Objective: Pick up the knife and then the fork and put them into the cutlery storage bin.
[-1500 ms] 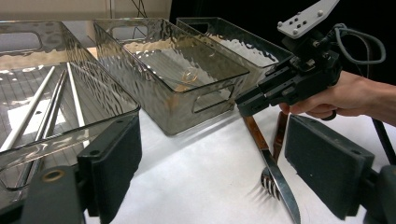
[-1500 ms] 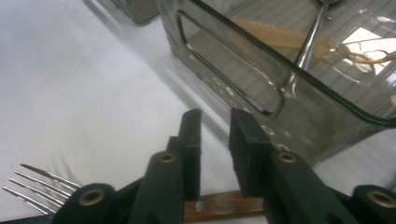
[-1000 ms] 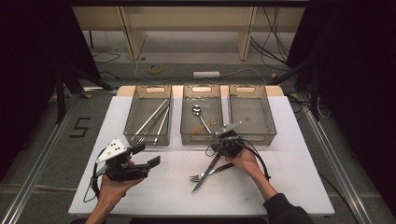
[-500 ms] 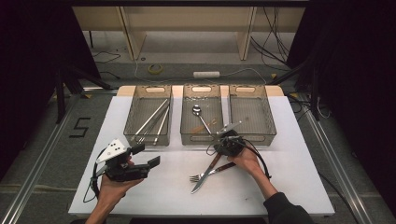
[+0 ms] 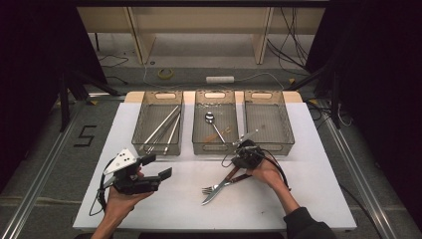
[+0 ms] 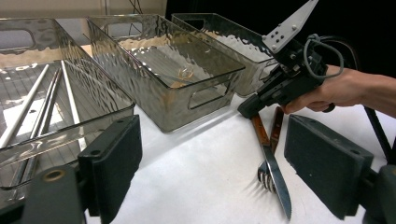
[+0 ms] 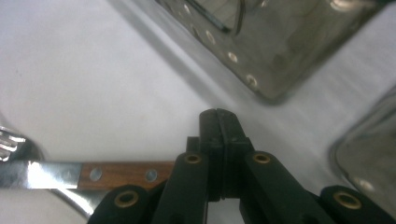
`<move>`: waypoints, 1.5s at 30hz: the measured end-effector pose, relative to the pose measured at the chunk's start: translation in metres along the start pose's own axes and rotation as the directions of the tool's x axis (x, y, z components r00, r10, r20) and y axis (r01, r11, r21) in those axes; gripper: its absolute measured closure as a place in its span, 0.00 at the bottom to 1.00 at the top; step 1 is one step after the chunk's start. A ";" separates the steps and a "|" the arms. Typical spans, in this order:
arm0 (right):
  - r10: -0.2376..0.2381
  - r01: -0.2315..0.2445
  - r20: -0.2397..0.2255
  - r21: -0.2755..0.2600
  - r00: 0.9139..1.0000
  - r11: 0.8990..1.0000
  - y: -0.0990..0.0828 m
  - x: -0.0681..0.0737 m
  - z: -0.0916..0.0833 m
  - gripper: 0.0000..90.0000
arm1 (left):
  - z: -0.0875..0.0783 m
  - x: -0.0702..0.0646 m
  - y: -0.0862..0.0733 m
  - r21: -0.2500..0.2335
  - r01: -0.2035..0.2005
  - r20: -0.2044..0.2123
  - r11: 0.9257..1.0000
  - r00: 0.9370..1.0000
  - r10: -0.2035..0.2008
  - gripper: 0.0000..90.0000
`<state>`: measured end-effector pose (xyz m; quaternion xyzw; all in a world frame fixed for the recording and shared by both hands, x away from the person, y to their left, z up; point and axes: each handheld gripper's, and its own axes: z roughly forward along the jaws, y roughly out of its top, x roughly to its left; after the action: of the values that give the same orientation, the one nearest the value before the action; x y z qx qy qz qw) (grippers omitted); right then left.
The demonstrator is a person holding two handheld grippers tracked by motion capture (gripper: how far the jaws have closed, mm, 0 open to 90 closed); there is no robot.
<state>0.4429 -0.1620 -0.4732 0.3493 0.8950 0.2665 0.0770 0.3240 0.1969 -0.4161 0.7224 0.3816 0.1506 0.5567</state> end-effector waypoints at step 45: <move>-0.156 0.162 -0.121 0.048 0.980 0.986 -0.057 0.041 -0.062 0.79 | -0.001 -0.001 -0.001 0.001 -0.010 -0.003 1.000 1.000 0.010 0.21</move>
<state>0.3590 -0.1960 -0.4491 0.2625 0.9303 0.2536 0.0353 0.3230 0.1970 -0.4166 0.7242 0.3789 0.1542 0.5552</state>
